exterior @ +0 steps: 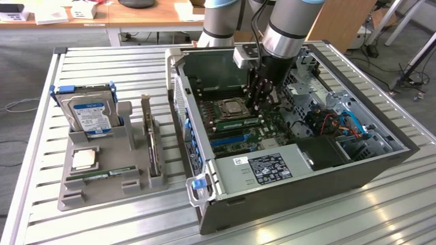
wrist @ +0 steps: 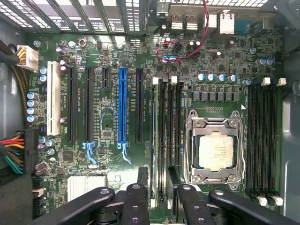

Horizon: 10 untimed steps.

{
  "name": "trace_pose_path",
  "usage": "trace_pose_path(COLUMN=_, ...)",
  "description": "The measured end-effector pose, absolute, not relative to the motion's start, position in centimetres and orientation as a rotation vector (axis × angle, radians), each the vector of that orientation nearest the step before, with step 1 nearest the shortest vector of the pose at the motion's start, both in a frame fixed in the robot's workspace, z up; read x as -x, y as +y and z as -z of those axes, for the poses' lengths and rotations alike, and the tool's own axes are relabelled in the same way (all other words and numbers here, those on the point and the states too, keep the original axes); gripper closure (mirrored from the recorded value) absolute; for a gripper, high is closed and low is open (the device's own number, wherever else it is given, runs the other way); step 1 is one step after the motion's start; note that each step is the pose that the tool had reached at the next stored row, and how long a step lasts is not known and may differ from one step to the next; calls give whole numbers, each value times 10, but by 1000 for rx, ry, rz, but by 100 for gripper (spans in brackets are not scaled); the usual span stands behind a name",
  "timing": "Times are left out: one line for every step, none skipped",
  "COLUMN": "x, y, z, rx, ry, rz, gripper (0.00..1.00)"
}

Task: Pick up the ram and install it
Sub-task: 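Press down the ram until it locks into place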

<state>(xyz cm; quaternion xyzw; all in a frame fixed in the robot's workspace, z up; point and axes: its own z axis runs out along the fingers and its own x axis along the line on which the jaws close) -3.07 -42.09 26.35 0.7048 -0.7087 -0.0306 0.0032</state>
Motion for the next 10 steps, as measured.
trace_pose_path(x=31, y=-421, z=-263, rx=-2210, ry=-2222, rz=96, gripper=70)
trace_pose_path(x=31, y=-421, z=-263, rx=-2210, ry=-2222, rz=96, gripper=70)
trace_pose_path(x=31, y=-421, z=-263, rx=-2210, ry=-2222, rz=96, gripper=77)
trace_pose_path(x=31, y=-421, z=-263, rx=-2210, ry=-2222, rz=96, gripper=83)
trace_pose_path(x=31, y=-421, z=-263, rx=-2210, ry=-2222, rz=96, gripper=83)
trace_pose_path(x=31, y=-421, z=-263, rx=-2210, ry=-2222, rz=96, gripper=89)
trace_pose_path(x=31, y=-421, z=-263, rx=-2210, ry=-2222, rz=96, gripper=89)
trace_pose_path(x=31, y=-421, z=-263, rx=-2210, ry=-2222, rz=96, gripper=89)
trace_pose_path(x=31, y=-421, z=-263, rx=-2210, ry=-2222, rz=96, gripper=89)
trace_pose_path(x=31, y=-421, z=-263, rx=-2210, ry=-2222, rz=96, gripper=89)
